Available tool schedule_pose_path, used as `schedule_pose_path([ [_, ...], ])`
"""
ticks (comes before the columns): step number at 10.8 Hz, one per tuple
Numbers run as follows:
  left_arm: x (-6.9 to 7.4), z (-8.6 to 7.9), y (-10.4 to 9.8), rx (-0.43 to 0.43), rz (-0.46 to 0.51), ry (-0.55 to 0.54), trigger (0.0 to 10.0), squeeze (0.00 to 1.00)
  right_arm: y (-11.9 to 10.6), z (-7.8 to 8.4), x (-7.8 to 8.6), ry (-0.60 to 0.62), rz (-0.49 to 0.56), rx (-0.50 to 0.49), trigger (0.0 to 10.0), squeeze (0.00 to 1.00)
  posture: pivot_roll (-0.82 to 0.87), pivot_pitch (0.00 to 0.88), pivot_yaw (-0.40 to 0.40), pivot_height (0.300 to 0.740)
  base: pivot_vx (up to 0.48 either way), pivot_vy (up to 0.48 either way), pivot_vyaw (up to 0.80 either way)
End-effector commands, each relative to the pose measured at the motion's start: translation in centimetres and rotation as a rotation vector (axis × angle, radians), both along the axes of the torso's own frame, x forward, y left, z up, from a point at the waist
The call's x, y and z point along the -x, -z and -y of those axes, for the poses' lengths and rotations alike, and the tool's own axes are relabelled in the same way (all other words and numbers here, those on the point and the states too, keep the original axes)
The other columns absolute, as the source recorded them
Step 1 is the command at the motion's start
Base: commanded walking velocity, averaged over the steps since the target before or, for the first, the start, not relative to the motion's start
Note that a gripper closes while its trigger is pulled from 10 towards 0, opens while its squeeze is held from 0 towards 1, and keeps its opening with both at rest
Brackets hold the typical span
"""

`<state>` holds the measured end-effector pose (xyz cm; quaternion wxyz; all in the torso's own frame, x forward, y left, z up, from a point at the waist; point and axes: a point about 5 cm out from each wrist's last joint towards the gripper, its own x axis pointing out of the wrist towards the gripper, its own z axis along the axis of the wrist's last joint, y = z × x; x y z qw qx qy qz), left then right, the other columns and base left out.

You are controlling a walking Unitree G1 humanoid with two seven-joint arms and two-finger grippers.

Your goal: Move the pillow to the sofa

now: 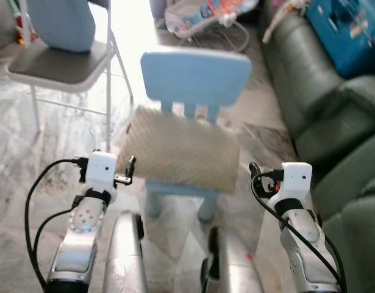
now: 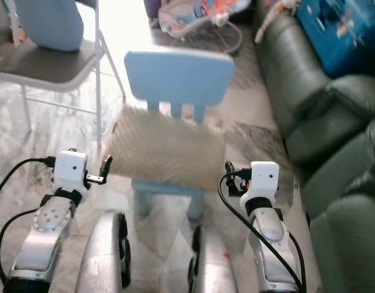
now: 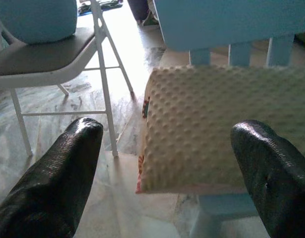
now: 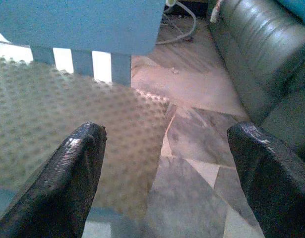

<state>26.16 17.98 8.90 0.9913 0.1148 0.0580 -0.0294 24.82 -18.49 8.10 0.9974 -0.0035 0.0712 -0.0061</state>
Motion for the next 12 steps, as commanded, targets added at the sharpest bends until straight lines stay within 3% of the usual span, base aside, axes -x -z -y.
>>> schedule_pose_path([
  [1, -0.05, -0.19, 0.07, -0.003, -0.010, -0.005, 10.0, 0.00, -0.25, 0.37, 0.09, 0.009, 0.002, 0.000, 10.0, 0.00, -0.02, 0.204, -0.063, 0.590, 0.000, 0.000, 0.00],
  [4, 0.11, -0.20, 0.01, -0.022, -0.004, -0.031, 10.0, 0.00, -0.45, 0.22, -0.39, -0.001, 0.004, -0.002, 10.0, 0.00, -0.02, 0.213, -0.066, 0.580, 0.000, 0.000, 0.00],
  [7, 0.14, -0.55, -0.16, -0.039, 0.001, -0.049, 10.0, 0.00, -0.43, -0.13, -0.43, -0.018, 0.005, -0.012, 10.0, 0.00, -0.01, 0.214, -0.064, 0.530, 0.000, 0.000, 0.00],
  [12, -0.21, -0.43, -0.29, -0.034, 0.012, -0.049, 10.0, 0.00, -0.46, -0.03, -0.78, -0.028, 0.005, -0.009, 10.0, 0.00, -0.01, 0.202, -0.067, 0.525, 0.056, 0.000, 0.00],
])
